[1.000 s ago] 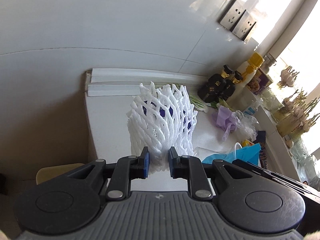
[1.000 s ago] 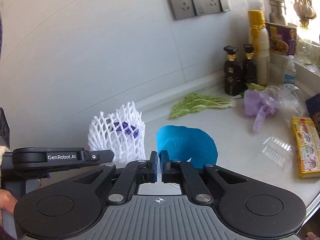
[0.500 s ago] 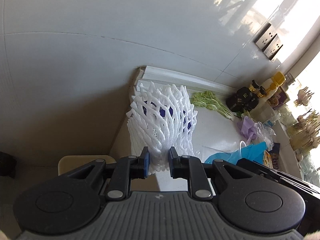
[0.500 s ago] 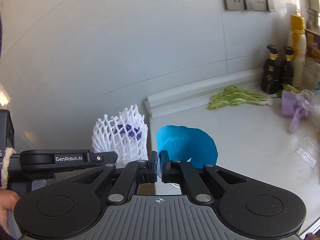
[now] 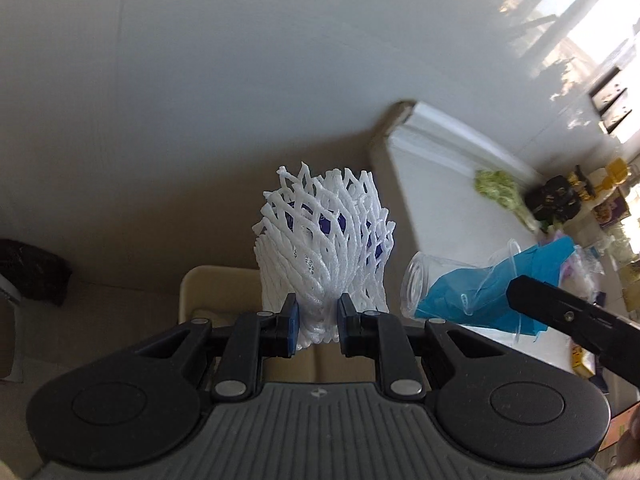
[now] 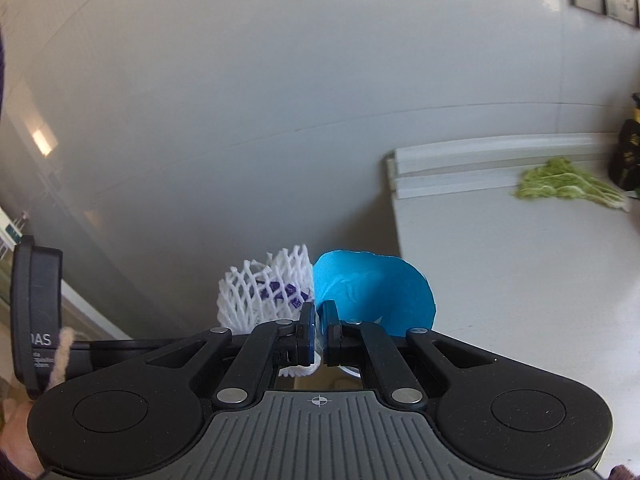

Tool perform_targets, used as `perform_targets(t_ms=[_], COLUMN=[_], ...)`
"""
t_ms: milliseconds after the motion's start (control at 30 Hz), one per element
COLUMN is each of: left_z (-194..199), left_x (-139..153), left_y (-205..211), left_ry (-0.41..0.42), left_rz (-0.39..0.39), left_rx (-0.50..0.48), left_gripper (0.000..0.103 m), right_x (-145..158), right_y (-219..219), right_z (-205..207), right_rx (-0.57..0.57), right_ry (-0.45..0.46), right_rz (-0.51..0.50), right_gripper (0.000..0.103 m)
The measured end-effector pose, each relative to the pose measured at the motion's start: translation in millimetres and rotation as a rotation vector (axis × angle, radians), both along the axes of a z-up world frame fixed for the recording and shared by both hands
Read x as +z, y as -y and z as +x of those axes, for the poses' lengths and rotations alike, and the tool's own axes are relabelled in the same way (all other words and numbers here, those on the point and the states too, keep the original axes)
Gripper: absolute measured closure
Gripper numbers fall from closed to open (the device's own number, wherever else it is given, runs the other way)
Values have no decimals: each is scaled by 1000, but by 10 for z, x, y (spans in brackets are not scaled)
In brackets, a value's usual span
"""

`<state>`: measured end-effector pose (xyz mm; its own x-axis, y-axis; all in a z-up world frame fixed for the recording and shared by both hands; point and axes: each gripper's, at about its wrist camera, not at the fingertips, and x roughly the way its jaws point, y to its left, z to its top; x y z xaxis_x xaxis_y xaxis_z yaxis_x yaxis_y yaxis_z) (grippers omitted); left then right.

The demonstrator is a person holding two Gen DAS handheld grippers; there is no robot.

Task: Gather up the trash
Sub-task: 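Lift the foam net and blue glove off the counter toward the bin, then open both tools to drop the foam net and glove into the bin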

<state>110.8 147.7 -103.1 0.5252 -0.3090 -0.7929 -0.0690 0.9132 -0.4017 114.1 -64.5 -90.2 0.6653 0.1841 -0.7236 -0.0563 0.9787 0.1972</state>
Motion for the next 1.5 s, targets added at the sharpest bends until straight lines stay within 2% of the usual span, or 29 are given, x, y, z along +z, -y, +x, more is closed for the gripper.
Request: perform_targets(t_ms=[367, 700, 1133, 1333, 1400, 1433, 1500], left_z=[-30, 148, 356, 420, 442, 441, 486], left_x=[-744, -1406, -2006, -2176, -2218, -2247, -2305], left_y=[-269, -200, -206, -108, -88, -80, -29], left_ry=[-147, -237, -283, -304, -309, -310, -323], left_rz=[42, 53, 20, 28, 20, 16, 28], left_rx=[61, 95, 132, 126, 130, 128, 123], left_gripper=[86, 85, 84, 84, 82, 78, 63], right_x=[-718, -1422, -2052, -2278, -2333, -2367, -2440], right_y=[-342, -500, -597, -665, -735, -743, -764], right_z=[257, 603, 1164, 1253, 1325, 1327, 1372], right_rx=[74, 130, 171, 180, 180, 180, 168], right_ry=[-142, -231, -322, -357, -366, -373, -404], right_rz=[-40, -115, -205, -238, -254, -261, -255], right_gripper=[101, 101, 100, 100, 100, 100, 91])
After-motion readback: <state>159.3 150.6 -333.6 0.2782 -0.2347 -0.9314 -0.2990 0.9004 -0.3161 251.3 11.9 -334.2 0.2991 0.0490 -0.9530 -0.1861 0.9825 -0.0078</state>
